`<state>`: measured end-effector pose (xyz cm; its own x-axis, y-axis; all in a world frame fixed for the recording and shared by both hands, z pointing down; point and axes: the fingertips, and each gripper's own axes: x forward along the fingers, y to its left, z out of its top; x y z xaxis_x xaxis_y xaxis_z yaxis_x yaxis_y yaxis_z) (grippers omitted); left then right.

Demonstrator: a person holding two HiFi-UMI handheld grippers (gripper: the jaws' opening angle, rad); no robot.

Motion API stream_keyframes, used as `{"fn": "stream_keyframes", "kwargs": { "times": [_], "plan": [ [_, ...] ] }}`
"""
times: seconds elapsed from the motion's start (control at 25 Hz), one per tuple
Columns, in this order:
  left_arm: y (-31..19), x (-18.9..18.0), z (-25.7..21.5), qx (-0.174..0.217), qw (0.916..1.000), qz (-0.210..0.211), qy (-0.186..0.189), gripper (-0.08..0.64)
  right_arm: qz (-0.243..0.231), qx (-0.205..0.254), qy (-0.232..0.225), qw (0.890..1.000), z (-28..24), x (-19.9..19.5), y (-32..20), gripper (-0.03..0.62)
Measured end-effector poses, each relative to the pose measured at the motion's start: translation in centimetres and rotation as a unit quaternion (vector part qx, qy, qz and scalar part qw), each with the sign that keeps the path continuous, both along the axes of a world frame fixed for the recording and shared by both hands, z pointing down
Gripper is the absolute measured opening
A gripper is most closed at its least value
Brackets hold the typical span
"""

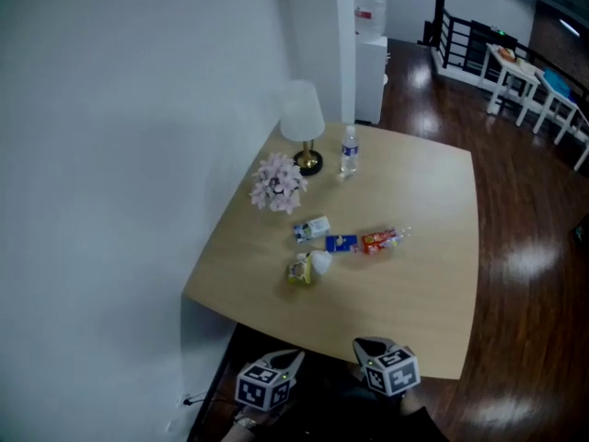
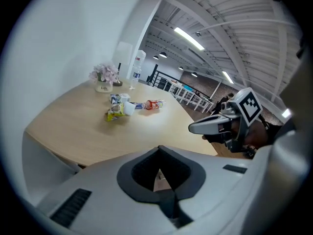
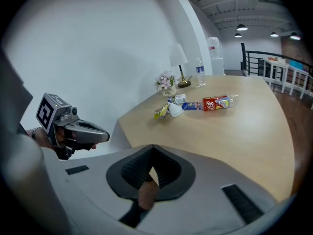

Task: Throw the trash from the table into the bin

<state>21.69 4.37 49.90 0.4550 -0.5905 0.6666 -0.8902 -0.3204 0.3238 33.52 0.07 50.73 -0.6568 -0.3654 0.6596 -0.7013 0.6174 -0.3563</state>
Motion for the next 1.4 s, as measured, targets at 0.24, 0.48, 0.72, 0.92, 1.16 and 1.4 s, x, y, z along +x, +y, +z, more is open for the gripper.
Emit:
{"fn": "stream_keyframes", "kwargs": {
  "times": [0.24, 0.48, 0.72, 0.92, 1.16, 1.4],
  "plan": [
    [-3.9, -1.9, 0.3, -0.017, 0.9994, -0.026, -0.017, 0.002, -0.040, 0.014, -0.016, 0.999, 0.3, -4.3, -5.3, 0.008],
    [-7.2, -4.3, 0.5, -0.037, 0.9972, -0.052, -0.039, 0.002, -0.069, 0.010, -0.020, 0.997, 2.4, -9.5, -10.8, 0.211],
    [-9.1, -5.8, 1.2, -0.060, 0.9941, -0.079, -0.045, 0.002, -0.083, 0.034, -0.003, 0.996, 3.9, -14.5, -15.5, 0.275],
    [-9.7, -6.5, 1.8, -0.075, 0.9917, -0.093, -0.048, 0.002, -0.086, 0.035, 0.024, 0.995, 6.0, -17.0, -17.1, 0.282],
    [-9.6, -7.3, 2.6, -0.090, 0.9890, -0.107, -0.048, 0.002, -0.091, 0.025, 0.050, 0.994, 8.4, -18.0, -17.5, 0.277],
    [-8.9, -8.3, 2.9, -0.098, 0.9858, -0.127, -0.050, 0.002, -0.082, 0.019, 0.042, 0.996, 8.9, -18.0, -18.1, 0.145]
  ]
}}
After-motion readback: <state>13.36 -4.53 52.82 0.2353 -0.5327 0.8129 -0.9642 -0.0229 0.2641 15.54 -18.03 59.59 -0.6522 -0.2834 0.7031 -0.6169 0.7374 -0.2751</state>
